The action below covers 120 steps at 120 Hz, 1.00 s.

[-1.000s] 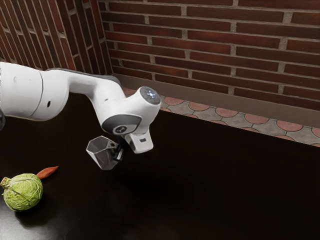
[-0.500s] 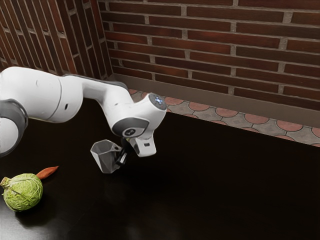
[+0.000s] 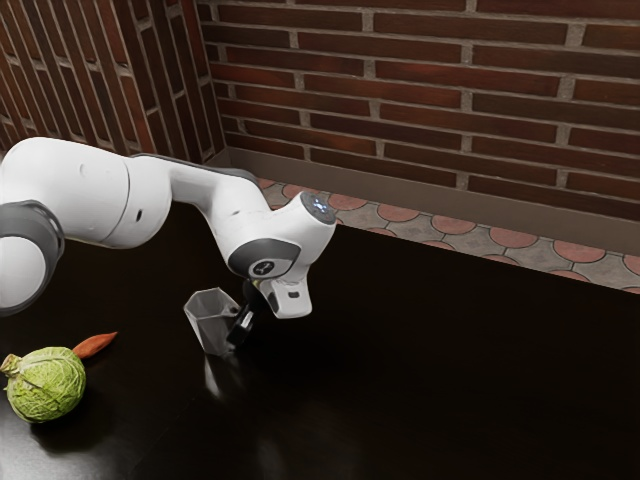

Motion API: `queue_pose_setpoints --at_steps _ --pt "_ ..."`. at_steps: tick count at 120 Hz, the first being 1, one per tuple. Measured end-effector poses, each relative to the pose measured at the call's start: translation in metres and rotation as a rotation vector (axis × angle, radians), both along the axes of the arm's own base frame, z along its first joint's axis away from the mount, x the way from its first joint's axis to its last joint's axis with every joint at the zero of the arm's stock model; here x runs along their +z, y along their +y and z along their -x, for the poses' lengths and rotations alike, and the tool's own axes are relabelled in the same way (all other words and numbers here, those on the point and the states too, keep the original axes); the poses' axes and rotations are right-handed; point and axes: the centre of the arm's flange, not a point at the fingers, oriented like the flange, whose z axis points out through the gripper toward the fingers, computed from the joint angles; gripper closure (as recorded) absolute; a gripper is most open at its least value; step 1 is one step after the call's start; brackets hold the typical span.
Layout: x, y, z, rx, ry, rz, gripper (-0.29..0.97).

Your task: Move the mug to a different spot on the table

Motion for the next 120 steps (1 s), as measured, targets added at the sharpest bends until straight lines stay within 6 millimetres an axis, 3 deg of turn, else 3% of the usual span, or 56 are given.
queue_pose_setpoints --at_steps 28,55,82,108,120 --pt "0.009 0.0 0.0 0.01 0.004 0.023 0.09" --pt "0.099 -0.017 0.005 0.144 -0.089 0.23 0.03" --pt "0.204 0.004 0.023 0.277 -0.199 0.431 0.01" --pt "0.284 0.015 0.023 0.284 -0.303 0.499 0.0" --pt "0.3 0.015 0.025 0.275 -0.315 0.507 0.0"
